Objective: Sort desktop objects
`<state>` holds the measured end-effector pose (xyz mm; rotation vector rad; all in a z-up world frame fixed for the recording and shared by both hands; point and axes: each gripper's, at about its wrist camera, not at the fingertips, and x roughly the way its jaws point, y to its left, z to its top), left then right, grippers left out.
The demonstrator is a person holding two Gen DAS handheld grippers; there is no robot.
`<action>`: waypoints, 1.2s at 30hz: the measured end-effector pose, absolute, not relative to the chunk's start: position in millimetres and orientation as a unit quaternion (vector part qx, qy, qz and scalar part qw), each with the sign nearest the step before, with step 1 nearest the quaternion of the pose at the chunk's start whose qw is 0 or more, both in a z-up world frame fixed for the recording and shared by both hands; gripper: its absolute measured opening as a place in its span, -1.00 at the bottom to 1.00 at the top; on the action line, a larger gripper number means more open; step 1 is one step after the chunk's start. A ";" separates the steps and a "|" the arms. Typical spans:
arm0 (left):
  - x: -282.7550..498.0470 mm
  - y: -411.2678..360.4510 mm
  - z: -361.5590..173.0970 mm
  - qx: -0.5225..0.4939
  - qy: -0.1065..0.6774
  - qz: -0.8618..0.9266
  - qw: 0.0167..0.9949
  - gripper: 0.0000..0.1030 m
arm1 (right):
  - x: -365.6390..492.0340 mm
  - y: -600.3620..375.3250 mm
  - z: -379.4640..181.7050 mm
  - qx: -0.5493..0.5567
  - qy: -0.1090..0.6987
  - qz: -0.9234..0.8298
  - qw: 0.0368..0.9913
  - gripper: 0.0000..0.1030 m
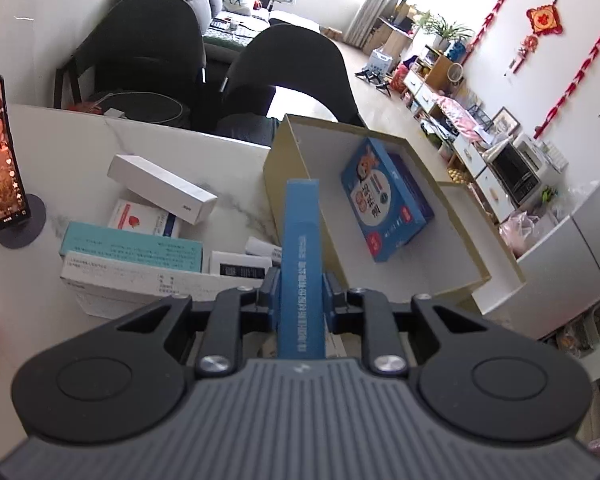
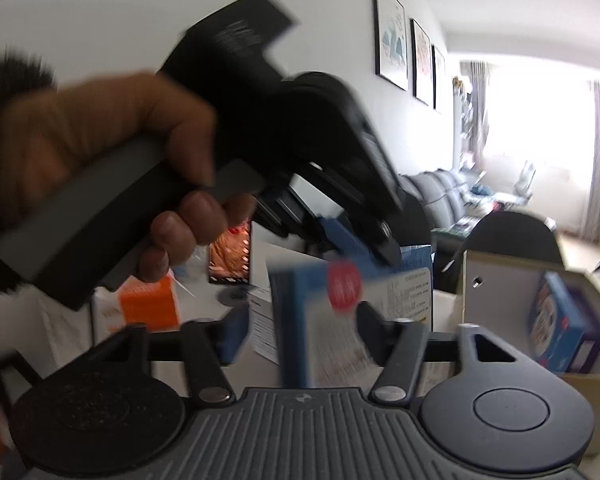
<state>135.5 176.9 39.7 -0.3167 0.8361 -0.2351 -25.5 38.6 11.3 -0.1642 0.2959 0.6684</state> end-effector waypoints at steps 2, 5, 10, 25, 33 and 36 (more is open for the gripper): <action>134.8 178.9 36.9 -0.159 0.402 -0.113 0.895 -0.61 | -29.7 48.2 5.4 -0.115 0.137 0.298 0.938 -0.20; 133.5 183.1 35.3 -0.168 0.402 -0.113 0.893 -0.61 | -30.9 52.0 -0.5 -0.130 0.144 0.284 0.939 -0.20; 131.3 182.9 35.6 -0.166 0.398 -0.113 0.895 -0.61 | -29.4 62.1 -3.3 -0.154 0.143 0.258 0.943 -0.11; 124.6 199.0 35.9 -0.206 0.366 -0.136 0.897 -0.39 | -36.2 28.9 0.7 -0.183 0.090 0.232 0.951 -0.54; 110.1 207.0 43.2 -0.213 0.323 -0.148 0.910 -0.04 | -24.2 -3.9 14.6 -0.146 0.081 0.228 0.959 -0.57; 104.7 210.0 46.0 -0.215 0.307 -0.153 0.914 -0.01 | -22.1 -9.6 18.4 -0.139 0.069 0.228 0.961 -0.58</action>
